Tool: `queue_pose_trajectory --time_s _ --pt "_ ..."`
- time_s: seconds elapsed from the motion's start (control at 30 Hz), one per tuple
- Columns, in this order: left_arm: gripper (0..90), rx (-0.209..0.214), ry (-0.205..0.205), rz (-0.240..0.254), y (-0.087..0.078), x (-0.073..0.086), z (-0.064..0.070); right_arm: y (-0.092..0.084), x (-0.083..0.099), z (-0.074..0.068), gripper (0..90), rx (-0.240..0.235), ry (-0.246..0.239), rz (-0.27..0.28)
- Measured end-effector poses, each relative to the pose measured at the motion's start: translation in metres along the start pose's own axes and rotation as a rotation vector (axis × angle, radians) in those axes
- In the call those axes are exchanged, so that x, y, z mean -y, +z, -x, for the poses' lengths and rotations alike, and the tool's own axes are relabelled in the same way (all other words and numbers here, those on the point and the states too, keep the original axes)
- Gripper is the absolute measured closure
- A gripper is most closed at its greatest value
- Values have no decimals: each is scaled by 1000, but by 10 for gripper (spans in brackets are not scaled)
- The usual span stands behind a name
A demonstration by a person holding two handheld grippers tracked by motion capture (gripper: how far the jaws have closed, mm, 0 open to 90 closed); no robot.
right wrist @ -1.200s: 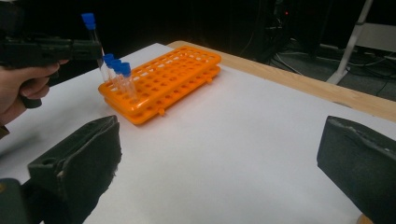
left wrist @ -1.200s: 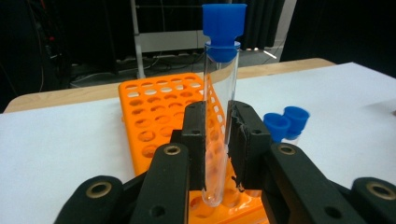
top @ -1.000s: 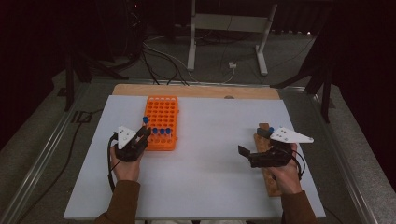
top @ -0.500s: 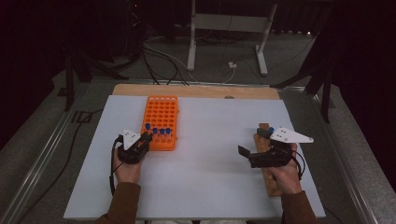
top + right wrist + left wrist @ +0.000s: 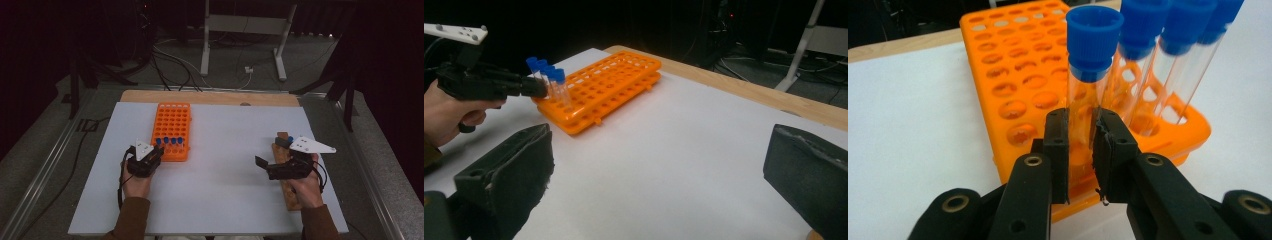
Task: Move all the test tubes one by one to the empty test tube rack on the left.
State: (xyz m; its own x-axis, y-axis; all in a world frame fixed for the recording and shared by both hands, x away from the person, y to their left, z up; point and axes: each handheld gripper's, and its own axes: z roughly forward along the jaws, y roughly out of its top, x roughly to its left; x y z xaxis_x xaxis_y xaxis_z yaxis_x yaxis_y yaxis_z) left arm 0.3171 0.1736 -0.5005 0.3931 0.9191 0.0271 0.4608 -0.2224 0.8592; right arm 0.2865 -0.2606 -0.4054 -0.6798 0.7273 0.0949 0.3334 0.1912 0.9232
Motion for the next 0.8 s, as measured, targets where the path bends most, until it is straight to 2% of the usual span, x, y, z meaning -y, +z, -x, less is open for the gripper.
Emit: queue_pose_trajectory --time_s 0.23,0.43,0.6,0.7,0.8 --pt "787 8 -12 -3 1 0 -2 1 0 -1 0 -1 -4 -4" --pt "760 15 -25 16 -3 2 -4 -2 -1 2 0 3 4 6" --pt "596 35 -57 63 -13 1 -5 -1 -1 2 0 7 3 9" --pt "469 52 -73 94 -20 -1 -4 -3 -1 4 0 17 8 17" --pt "332 60 -81 116 -25 -3 -1 -6 -3 6 0 58 -8 20"
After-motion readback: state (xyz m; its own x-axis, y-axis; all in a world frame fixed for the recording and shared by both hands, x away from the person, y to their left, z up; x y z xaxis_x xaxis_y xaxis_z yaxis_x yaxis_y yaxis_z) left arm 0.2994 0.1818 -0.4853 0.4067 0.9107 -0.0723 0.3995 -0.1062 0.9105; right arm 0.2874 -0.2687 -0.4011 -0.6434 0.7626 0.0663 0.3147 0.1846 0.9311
